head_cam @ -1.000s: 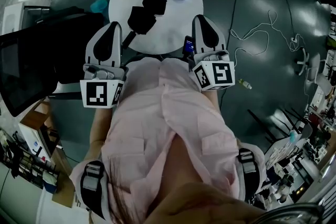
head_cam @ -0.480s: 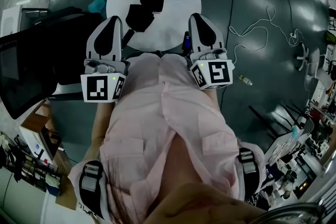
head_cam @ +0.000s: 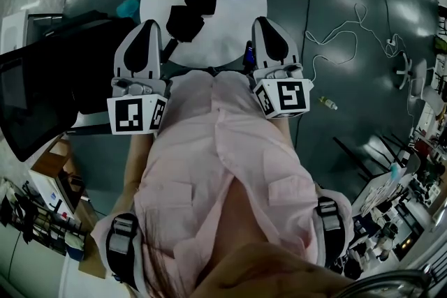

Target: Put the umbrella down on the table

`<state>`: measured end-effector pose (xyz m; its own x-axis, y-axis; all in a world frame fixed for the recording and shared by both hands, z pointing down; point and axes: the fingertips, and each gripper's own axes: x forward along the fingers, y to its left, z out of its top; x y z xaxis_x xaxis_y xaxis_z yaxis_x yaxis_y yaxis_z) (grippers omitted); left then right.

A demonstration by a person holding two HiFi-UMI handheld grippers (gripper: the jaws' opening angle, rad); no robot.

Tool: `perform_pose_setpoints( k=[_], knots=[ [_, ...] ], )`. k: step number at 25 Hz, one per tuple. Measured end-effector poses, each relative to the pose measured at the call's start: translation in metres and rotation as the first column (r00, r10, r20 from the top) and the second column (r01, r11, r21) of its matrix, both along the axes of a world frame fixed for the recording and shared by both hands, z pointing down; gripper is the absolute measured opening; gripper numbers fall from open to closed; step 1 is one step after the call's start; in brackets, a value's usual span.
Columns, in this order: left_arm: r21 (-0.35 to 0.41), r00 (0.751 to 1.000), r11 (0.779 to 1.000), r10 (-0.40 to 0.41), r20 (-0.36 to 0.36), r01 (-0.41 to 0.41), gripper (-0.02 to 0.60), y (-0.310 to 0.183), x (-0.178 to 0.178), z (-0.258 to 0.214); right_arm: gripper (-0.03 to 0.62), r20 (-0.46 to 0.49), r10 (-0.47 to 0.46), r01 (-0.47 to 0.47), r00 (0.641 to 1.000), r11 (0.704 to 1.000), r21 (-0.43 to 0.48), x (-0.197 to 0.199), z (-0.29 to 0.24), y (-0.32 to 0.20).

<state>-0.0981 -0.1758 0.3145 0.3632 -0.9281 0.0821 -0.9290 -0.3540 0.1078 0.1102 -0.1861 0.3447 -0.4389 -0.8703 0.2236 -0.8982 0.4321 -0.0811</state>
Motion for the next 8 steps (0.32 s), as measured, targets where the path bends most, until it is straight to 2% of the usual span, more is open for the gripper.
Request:
perform_pose_setpoints(
  k=[8],
  knots=[
    [-0.017,1.000,1.000,-0.012,-0.012,0.012,0.020,-0.0006,-0.0013,0.0029,0.035,-0.017,-0.008,0.008,1.000,1.000,-0.004,-0.0001,0.0016,0.0002]
  ],
)
